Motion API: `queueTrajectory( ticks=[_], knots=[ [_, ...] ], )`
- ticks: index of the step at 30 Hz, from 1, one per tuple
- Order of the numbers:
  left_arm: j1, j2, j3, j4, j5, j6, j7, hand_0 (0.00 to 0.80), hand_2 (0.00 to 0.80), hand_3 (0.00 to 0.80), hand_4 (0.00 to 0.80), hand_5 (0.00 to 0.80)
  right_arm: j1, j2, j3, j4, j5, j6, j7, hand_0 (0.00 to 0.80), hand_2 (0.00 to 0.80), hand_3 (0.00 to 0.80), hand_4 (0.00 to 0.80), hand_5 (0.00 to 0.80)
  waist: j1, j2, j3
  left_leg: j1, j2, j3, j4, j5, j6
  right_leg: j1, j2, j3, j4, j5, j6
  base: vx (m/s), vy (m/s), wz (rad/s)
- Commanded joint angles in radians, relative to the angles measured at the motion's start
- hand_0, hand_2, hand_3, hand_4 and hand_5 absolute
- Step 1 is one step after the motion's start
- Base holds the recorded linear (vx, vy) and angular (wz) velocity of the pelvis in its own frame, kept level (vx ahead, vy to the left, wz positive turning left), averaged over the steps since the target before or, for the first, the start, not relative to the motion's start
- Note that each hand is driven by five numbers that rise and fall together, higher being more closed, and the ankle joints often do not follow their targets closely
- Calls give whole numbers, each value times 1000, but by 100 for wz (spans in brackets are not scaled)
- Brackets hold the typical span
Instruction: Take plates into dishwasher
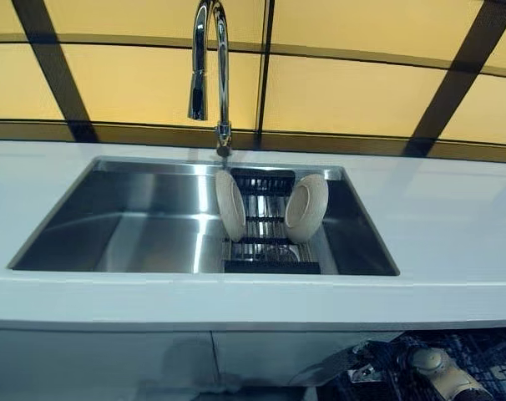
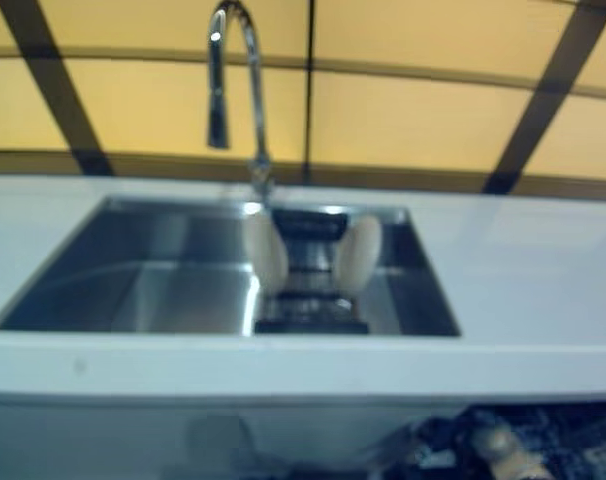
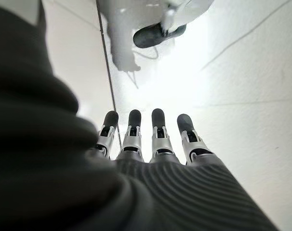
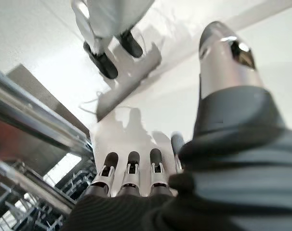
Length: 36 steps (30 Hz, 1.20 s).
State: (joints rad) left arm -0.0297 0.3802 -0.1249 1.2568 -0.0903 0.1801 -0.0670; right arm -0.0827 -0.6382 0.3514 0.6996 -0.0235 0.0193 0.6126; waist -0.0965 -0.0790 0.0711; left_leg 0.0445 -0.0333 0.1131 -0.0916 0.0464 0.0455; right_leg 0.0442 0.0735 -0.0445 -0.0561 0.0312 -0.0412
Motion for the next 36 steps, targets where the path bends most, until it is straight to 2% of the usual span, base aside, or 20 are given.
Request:
queueTrajectory(
  ticks=[1,3,6,8,10,17,19,22,30,36],
  knots=[
    [9,4,3,40,41,-25,-6,0,0,0,0,0,-46,-35,-61,-55,36,16,53,0,0,0,0,0,5,21,-50,10,8,49,25,-80,1,-65,-85,4,63,-6,117,53,132,-17],
    [17,-5,7,32,35,-33,-5,0,0,0,0,0,-40,-41,-68,-78,37,16,86,0,0,0,0,0,3,25,-43,26,5,59,37,-106,6,-52,-93,-5,61,-8,132,83,143,-37],
    [21,-8,8,26,36,-34,3,0,0,0,0,0,-43,-48,-83,-122,95,33,173,0,0,0,0,0,11,30,-44,38,12,79,9,-95,6,-52,-94,-28,94,-25,137,35,59,-35],
    [18,4,10,20,0,-33,18,0,0,0,0,0,-74,-56,-77,-172,154,66,265,0,0,0,0,0,20,28,-45,31,20,91,4,-86,0,-45,-107,-51,85,-18,144,-46,-24,-26],
    [-2,18,20,25,-22,-28,16,0,0,0,0,0,-101,-62,-71,-208,207,99,314,0,0,0,0,0,16,27,-40,33,22,89,4,-87,1,-54,-106,-32,88,-18,141,-37,-40,-20],
    [1,18,45,64,-23,-55,-10,0,0,0,0,0,-176,-118,-41,-292,360,218,535,0,0,0,0,0,30,9,-61,46,28,99,4,-98,-14,-14,-103,-49,4,2,140,33,-69,-6],
    [9,8,42,76,-28,-65,-11,0,0,0,0,0,-184,-112,-26,-318,356,276,633,0,0,0,0,0,30,8,-69,49,29,101,4,-100,-18,-7,-101,-46,-8,1,138,81,-35,-3],
    [19,-1,40,91,-26,-78,-15,0,0,0,0,0,-174,-99,14,-361,327,328,733,0,0,0,0,0,33,8,-75,51,30,101,4,-100,-22,2,-101,-48,-12,-6,135,58,-21,-1],
    [21,19,33,97,-34,-66,-19,0,0,0,0,0,-66,-75,35,-449,234,452,818,0,0,0,0,0,29,11,-68,42,34,98,4,-90,-21,-7,-108,-54,-4,-3,131,17,-6,0],
    [18,37,23,103,-42,-60,-26,0,0,0,0,0,-6,-80,18,-508,351,482,897,0,0,0,0,0,24,15,-50,42,33,92,4,-88,-16,-14,-115,-46,8,-2,136,0,0,0]
  ],
)
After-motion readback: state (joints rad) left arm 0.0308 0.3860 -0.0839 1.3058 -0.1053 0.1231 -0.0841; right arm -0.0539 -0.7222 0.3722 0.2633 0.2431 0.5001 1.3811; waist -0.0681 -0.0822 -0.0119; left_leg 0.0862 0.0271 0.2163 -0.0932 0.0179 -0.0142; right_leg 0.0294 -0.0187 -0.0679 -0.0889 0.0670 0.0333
